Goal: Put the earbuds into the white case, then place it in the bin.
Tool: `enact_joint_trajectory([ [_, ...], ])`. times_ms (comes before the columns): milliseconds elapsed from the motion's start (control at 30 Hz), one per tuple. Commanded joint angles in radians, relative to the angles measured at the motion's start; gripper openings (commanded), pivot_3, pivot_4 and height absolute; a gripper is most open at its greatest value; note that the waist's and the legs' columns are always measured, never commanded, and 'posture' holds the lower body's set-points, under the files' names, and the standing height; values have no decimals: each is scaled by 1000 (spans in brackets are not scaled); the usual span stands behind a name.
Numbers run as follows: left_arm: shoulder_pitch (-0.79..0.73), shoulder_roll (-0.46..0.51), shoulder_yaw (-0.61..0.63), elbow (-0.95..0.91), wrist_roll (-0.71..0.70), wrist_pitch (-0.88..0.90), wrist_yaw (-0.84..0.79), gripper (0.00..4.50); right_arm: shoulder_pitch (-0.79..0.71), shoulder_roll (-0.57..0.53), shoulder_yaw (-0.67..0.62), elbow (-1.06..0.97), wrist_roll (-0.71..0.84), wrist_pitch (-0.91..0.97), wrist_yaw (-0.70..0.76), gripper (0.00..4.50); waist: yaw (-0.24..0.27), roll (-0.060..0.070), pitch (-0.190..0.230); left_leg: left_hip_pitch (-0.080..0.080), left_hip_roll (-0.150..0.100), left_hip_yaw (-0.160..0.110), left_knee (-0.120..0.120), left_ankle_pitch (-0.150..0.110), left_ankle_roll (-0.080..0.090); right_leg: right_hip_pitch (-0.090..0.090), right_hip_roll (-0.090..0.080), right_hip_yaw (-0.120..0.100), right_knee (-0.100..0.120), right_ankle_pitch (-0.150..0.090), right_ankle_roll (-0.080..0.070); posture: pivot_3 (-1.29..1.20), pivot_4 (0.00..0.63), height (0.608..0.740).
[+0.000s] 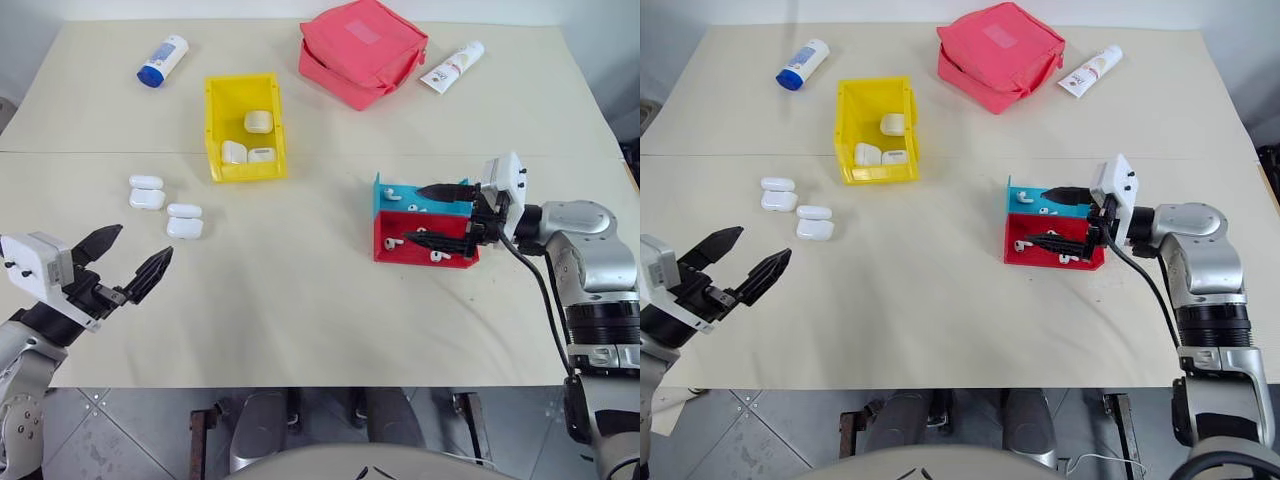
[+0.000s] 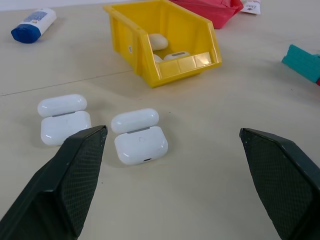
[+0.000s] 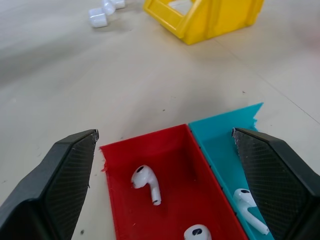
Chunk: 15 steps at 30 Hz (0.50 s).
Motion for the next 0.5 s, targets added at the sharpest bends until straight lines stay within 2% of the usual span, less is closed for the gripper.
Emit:
enact_joint_trajectory([
  [33, 14, 1, 25, -36, 13, -25, 4, 4500, -32, 1, -12, 2, 14, -10, -1, 4479, 0, 0, 0, 0, 0, 0, 0, 0, 0, 0, 0, 0, 0, 0, 0, 0, 150, 740],
  [200, 7, -5, 39, -50, -9, 7, 54, 4500, -63, 18, -4, 24, 10, -15, -8, 4479, 0, 0, 0, 0, 0, 0, 0, 0, 0, 0, 0, 0, 0, 0, 0, 0, 150, 740],
  [333, 38, -7, 104, -80, -67, 49, 83, 4500, -83, 25, 2, 44, 3, -21, 2, 4479, -1, 0, 0, 0, 0, 0, 0, 0, 0, 0, 0, 0, 0, 0, 0, 0, 150, 740],
  [400, 93, -7, 187, -105, -121, 79, 78, 4500, -98, 24, 7, 58, 7, -22, 23, 4479, -3, 0, 0, 0, 0, 0, 0, 0, 0, 0, -1, 0, 0, 0, 0, 0, 150, 740],
  [500, 278, -13, 336, -134, -189, 131, -3, 4500, -135, 29, 24, 101, 4, -42, 65, 4479, -14, -1, 1, 0, 1, 0, 0, -1, 0, 0, 0, 0, -1, 0, 0, 0, 150, 740],
])
